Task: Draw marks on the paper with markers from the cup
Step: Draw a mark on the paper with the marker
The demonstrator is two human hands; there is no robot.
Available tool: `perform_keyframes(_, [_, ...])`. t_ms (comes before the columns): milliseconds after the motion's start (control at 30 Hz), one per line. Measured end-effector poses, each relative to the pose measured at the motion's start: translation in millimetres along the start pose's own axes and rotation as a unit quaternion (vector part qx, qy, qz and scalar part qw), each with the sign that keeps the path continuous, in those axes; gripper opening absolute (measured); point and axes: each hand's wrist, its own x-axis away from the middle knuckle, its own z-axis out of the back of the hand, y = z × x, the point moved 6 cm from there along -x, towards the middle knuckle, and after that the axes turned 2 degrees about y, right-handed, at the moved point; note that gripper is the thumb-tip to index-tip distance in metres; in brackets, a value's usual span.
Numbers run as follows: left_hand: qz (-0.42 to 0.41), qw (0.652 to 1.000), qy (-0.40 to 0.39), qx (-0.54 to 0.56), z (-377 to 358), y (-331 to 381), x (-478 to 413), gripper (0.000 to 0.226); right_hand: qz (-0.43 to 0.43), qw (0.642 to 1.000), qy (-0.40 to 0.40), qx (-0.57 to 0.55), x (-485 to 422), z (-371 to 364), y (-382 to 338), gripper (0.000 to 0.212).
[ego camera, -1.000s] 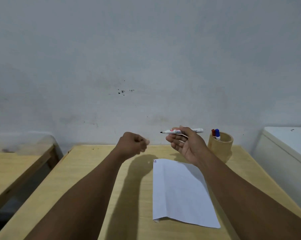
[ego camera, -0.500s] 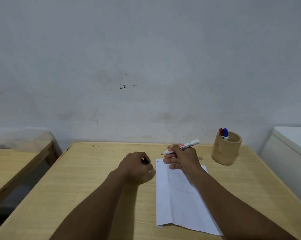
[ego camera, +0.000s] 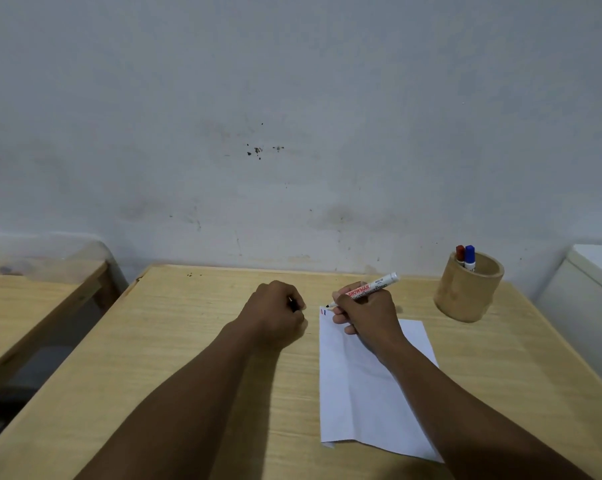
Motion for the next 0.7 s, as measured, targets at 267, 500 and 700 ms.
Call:
perform_keyframes(267, [-0.004, 0.999, -0.031, -0.018, -4, 3, -6, 0.023, 0.008, 1.0, 0.006, 0.015, 0, 1, 2, 0.005])
perform_keyframes(500, [0.007, 0.999, -0.038, 0.006, -7, 4, -3, 0.027, 0.013, 0.998, 0.023, 0.052, -2, 1, 4, 0.005])
perform_keyframes(700, [0.033, 0.996, -0.079, -0.039, -12, 4, -7, 0.086, 0.023, 0.995, 0.031, 0.094, -2, 3, 6, 0.008])
